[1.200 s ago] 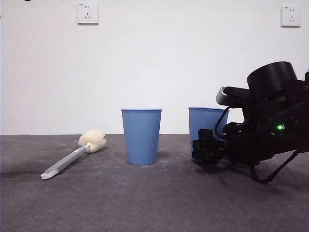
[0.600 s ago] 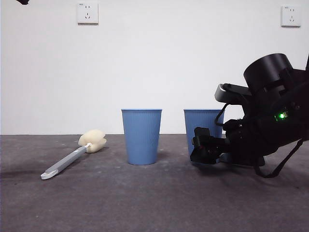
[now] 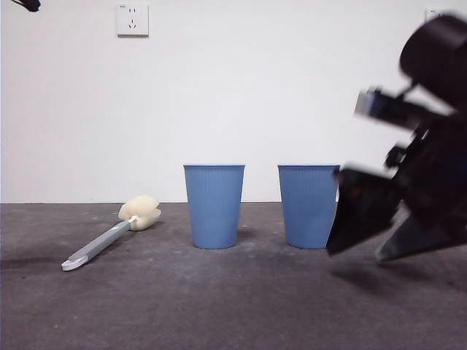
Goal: Pick up the cup brush,pick up the cup,insert the brush into the cup,clean the cup,put the cup brush back,put the cup back to the fixed position on the table
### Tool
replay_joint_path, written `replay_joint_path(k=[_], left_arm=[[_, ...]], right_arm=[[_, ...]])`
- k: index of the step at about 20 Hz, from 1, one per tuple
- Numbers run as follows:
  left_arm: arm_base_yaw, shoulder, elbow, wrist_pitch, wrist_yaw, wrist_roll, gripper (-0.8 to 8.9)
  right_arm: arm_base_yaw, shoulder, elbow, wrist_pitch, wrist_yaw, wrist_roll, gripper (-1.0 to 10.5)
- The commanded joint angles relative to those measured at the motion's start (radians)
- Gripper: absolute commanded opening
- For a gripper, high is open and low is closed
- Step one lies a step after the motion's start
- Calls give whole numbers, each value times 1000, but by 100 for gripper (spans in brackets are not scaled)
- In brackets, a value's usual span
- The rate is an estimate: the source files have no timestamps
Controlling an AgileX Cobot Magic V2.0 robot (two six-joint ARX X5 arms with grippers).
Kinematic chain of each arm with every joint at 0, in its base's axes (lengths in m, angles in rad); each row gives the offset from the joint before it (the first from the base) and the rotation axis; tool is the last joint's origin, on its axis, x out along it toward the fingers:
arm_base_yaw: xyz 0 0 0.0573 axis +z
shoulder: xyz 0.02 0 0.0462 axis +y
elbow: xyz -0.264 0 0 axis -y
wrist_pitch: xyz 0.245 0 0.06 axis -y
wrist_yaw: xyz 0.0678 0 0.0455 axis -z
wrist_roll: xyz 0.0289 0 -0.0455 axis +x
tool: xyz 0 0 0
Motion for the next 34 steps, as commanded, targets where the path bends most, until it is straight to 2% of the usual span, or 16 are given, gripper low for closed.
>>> replay_joint_path(k=[1,5,9,10,12,13,25,34], left_arm=[[2,2,-6,-22,12,14,346],[2,2,-6,-70,15,23,346],[2,2,-6,-85,100,23,339],[2,2,-6,-85,121,23,288],[2,2,-6,-85,165,23,-1],[2,2,-6,-85,179,23,-6],[2,2,-6,-81,194,27,-4],[2,10,-6,-53,190,42,-4]], right_arm=[[23,-231,17,-214,-58,43,377],[37,-542,169,-684,-122,42,374],[37,-656,341,-1006,-122,31,345],[37,-664,376,-1065,-122,30,252],[37,-664,426,-1158,-122,2,-13],[37,-664,444,-1196,-121,-16,-9],[36,-663,453,-1242,-118,-19,1],[36,-662,453,-1242,-35,-19,1]])
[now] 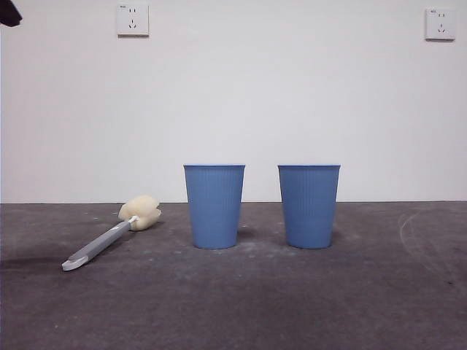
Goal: Pick up the cup brush,pick up the cup,insert the brush into the cup,clean the cup,put the cup brush back,put the cup back to the fixed position on the table
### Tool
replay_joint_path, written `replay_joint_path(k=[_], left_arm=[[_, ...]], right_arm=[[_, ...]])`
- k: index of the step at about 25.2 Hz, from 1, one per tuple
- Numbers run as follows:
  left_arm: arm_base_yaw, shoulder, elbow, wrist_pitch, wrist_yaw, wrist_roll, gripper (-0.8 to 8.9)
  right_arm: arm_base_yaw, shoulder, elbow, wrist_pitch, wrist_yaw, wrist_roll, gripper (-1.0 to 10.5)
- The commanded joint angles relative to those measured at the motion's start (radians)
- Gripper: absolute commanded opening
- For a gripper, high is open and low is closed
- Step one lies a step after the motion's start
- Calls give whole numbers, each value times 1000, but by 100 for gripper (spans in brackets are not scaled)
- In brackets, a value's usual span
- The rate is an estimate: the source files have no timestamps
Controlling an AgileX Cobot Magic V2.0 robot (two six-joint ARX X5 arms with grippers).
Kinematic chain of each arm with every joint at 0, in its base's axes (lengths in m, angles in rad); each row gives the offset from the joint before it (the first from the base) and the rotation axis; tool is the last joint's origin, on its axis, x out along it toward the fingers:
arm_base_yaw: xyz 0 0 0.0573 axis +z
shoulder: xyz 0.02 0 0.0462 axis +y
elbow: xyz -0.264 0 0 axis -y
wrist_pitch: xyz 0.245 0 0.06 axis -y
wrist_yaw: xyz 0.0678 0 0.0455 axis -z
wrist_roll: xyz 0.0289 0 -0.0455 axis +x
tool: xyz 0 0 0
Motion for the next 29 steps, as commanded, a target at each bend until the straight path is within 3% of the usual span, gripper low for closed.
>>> replay_joint_path(k=[1,6,8,11,14,21,29], left_arm=[[2,6,-6,19,-18,56,-4],[16,0,-7,228,-381,246,-4],[89,-52,-26,354,-449,339,-4],[231,-185,-156,604,-415,373,-4],[344,-312,-328,720,-415,373,-4],[416,-481,-573,718,-388,338,-4],[427,-620,-772,713,-389,271,-4]], right_arm=[[1,1,2,3,24,-5,1],[1,1,2,3,90,-5,1],[1,1,2,3,110,-5,1],[1,1,2,3,113,-5,1],[1,1,2,3,113,-5,1],[1,2,2,3,113,-5,1],[1,2,2,3,113,-5,1]])
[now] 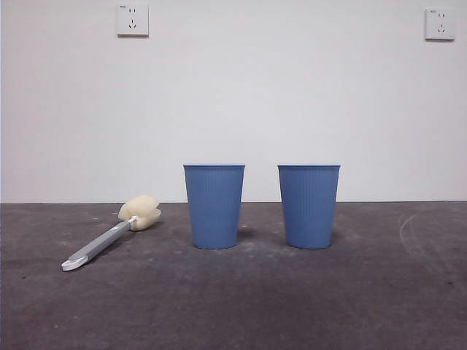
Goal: Pick up the cup brush,pick up the cup,insert the brush into the cup,clean the cup,put the cup brush back,put the cup back to the fixed position on the table
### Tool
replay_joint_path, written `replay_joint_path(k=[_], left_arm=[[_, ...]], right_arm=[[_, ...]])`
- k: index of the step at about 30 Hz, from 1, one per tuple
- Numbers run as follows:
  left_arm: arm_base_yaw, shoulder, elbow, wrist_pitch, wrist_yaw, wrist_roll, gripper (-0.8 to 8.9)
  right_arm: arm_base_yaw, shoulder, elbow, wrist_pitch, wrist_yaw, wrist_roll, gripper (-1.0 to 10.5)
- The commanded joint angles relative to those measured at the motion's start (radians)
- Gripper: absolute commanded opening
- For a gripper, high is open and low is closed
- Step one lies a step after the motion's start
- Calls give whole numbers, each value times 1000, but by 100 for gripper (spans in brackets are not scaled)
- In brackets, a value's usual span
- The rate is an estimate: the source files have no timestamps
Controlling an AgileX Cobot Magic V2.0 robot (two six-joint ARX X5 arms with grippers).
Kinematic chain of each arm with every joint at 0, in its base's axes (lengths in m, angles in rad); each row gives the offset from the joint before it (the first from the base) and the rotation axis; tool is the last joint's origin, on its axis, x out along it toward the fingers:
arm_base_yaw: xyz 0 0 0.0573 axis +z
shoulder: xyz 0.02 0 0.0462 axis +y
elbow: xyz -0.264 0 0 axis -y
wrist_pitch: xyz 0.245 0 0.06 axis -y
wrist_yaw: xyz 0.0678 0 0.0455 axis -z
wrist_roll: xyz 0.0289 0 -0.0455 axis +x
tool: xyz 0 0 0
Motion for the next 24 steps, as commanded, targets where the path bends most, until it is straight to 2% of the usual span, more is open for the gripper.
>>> replay_joint_path(k=[1,6,24], left_arm=[[2,-45,-53,6,1,-29,-4],[2,-113,-97,-97,1,-53,-4],[2,-75,-97,-90,1,-61,-4]], right_arm=[[1,1,2,3,5,-5,1],[1,1,2,3,5,-5,1],[1,14,2,3,5,-5,1]])
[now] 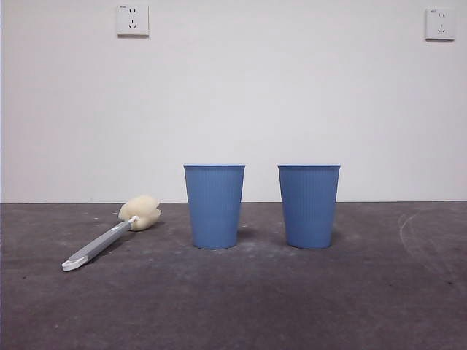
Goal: Pick up the cup brush,pick up the cup,insert the brush into the cup,clean the cup,put the cup brush back,put the cup back to the fixed position on the table
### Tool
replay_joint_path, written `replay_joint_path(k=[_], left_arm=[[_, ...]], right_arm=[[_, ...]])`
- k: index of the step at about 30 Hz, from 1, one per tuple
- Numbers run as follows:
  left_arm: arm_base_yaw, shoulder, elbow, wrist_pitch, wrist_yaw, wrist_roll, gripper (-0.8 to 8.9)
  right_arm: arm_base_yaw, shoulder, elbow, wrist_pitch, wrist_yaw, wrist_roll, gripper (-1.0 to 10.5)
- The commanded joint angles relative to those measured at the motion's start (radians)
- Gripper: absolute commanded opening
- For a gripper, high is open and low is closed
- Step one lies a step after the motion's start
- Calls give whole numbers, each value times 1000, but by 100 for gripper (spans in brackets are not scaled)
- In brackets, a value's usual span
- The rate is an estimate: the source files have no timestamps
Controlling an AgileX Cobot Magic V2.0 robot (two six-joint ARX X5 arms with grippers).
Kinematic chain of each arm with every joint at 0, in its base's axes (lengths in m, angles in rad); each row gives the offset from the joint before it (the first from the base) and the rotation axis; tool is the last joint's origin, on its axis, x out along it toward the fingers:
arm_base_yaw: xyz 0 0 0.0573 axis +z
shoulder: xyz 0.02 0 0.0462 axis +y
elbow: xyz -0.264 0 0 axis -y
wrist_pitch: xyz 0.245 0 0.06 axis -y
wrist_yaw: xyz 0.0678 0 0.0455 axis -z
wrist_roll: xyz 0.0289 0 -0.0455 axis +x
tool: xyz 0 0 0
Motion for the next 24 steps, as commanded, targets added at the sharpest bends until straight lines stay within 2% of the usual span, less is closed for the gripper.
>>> replay_joint_path(k=[1,7,10,13,18,24], left_arm=[[2,10,-8,7,-3,-6,-4],[2,40,-8,7,-2,-6,-4],[2,55,-8,6,-2,-6,-4],[2,68,-8,6,-2,-6,-4],[2,94,-8,6,-2,-6,-4],[2,126,-8,6,-3,-6,-4]], right_arm=[[1,0,2,3,4,-5,1],[1,0,2,6,4,-5,1],[-14,-14,2,41,48,-51,1],[-70,-66,-22,197,41,-89,1],[-220,-221,-157,519,-72,-85,1],[-375,-413,-410,789,-63,-103,1]])
